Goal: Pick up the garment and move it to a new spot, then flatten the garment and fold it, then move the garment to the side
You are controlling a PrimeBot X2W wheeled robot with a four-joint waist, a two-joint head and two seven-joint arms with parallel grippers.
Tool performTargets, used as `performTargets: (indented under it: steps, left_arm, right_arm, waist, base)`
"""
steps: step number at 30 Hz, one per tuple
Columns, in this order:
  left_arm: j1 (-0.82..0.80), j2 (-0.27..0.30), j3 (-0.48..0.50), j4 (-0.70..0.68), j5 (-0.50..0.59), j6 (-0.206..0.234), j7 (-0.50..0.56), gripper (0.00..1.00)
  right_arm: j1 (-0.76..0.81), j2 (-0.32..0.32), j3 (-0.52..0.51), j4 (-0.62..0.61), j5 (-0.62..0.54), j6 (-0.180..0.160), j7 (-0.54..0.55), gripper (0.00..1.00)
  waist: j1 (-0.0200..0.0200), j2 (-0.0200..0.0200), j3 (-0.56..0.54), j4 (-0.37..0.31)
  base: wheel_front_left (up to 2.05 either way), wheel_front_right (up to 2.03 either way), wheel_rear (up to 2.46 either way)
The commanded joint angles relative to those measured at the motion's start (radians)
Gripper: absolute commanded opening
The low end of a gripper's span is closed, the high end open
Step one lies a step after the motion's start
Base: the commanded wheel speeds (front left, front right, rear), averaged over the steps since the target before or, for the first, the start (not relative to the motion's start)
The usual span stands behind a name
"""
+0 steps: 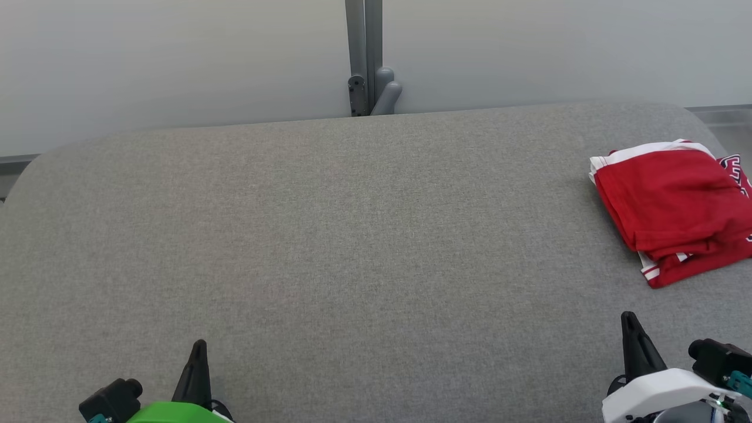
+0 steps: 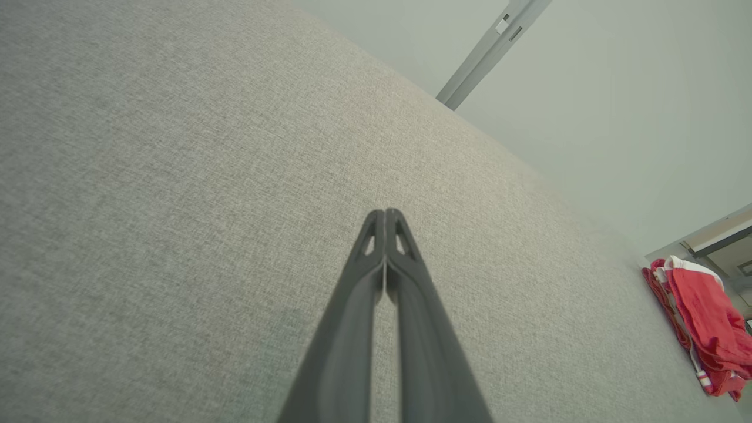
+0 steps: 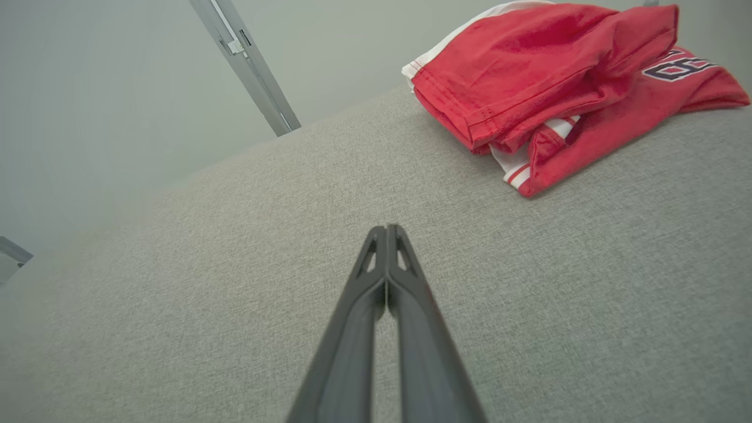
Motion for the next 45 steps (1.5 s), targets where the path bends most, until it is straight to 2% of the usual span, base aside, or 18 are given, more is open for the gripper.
performTargets:
  steps: [1, 10, 45]
  left_arm:
    - [-0.031, 0.002, 0.010, -0.020, -0.038, -0.001, 0.008, 0.00]
    - [-0.045, 0.001, 0.031, -0.037, -0.156, -0.001, 0.043, 0.00]
    - [-0.087, -0.005, 0.095, -0.090, -0.523, -0.002, 0.153, 0.00]
  right_arm:
    - [-0.028, -0.006, 0.000, -0.017, 0.053, 0.000, 0.009, 0.00]
    - [-0.047, -0.006, 0.001, -0.019, 0.210, 0.000, 0.043, 0.00]
    - [-0.104, -0.006, 0.003, -0.023, 0.698, -0.001, 0.150, 0.00]
  waist:
    - [0.0000, 0.0000, 0.000, 0.000]
    - [0.0000, 0.0000, 0.002, -0.002]
    - [0.0000, 0.0000, 0.007, -0.008]
  base:
    - [0.00, 0.00, 0.00]
    - [0.00, 0.00, 0.00]
    - [0.00, 0.00, 0.00]
